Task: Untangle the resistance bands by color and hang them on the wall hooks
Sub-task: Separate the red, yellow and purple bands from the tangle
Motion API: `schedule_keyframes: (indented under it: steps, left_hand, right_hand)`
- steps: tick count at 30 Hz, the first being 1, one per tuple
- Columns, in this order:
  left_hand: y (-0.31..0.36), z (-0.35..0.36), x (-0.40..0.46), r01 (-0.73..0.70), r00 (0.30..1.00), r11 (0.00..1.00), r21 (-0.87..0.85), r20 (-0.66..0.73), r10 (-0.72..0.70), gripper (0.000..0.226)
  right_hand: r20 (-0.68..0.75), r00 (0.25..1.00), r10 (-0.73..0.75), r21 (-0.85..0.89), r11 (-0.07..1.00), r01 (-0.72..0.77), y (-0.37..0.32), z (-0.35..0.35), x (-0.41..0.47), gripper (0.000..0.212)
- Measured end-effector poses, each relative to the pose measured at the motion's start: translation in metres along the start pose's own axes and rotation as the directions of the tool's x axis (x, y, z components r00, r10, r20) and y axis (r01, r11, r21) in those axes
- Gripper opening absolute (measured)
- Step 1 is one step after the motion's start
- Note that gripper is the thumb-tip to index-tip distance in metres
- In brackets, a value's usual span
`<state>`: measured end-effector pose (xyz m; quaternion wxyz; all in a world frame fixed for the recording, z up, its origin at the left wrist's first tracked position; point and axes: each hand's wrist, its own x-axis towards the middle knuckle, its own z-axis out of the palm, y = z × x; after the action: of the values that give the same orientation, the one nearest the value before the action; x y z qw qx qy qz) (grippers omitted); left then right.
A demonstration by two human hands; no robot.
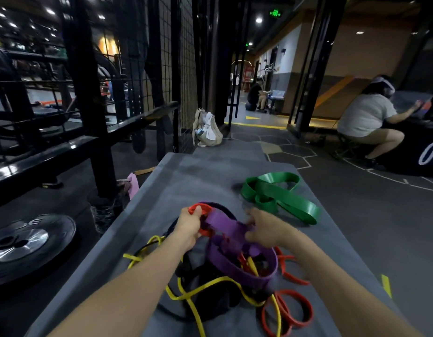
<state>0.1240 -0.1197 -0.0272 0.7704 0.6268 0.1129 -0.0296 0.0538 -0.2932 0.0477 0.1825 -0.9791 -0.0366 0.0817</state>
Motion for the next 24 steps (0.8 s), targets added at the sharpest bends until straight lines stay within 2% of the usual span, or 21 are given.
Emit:
schedule_keyframes:
  steps: [3,4,6,7,11,13,15,17,19,21,24]
  left_hand:
    - [-0.007,0.003,0.000,-0.077,0.994,0.997,0.029,0.082,0.075,0.030]
    - [-0.006,0.005,-0.003,-0.085,0.993,0.995,0.045,0.081,0.081,0.029]
    - [-0.003,0.004,-0.006,-0.098,0.991,0.994,0.055,0.093,0.093,0.027]
    - [0.000,0.002,-0.005,-0.098,0.990,0.993,0.064,0.108,0.091,0.024]
    - [0.014,-0.018,-0.007,-0.145,0.984,0.983,0.111,0.120,0.132,0.014]
    - [0.020,-0.023,-0.002,-0.192,0.980,0.965,0.179,0.094,0.178,0.011]
    - [0.023,-0.024,0.008,-0.255,0.967,0.923,0.287,0.071,0.245,0.017]
    - [0.026,-0.021,0.014,-0.238,0.971,0.916,0.324,0.048,0.235,0.018]
    - [0.026,-0.020,0.017,-0.239,0.970,0.904,0.354,0.047,0.238,0.016]
    - [0.026,-0.019,0.018,-0.227,0.971,0.866,0.446,0.037,0.236,0.021]
    - [0.020,-0.020,0.027,-0.155,0.984,0.798,0.582,0.014,0.180,0.029]
  right_hand:
    - [0.174,0.985,-0.004,0.013,1.000,0.002,-0.021,0.001,-0.001,0.038]
    - [0.185,0.983,0.017,-0.014,1.000,-0.014,-0.027,0.005,0.001,0.046]
    - [0.111,0.992,0.062,-0.121,0.991,-0.048,-0.034,0.021,0.011,0.071]
    - [0.040,0.998,0.051,-0.146,0.988,-0.044,-0.037,0.029,0.016,0.073]
    - [-0.198,0.972,-0.124,-0.159,0.983,0.093,-0.044,0.023,0.012,0.048]
    - [-0.276,0.933,-0.232,-0.047,0.973,0.228,-0.046,0.004,0.007,0.037]
    - [-0.335,0.897,-0.289,0.142,0.925,0.352,-0.050,-0.015,-0.003,0.025]
    - [-0.436,0.863,-0.256,0.347,0.837,0.424,-0.050,-0.031,-0.011,0.022]
    - [-0.516,0.838,-0.177,0.548,0.684,0.482,-0.047,-0.044,-0.016,0.020]
    - [-0.567,0.814,-0.127,0.631,0.569,0.528,-0.043,-0.053,-0.020,0.017]
    - [-0.603,0.788,-0.127,0.640,0.513,0.572,-0.038,-0.057,-0.025,0.019]
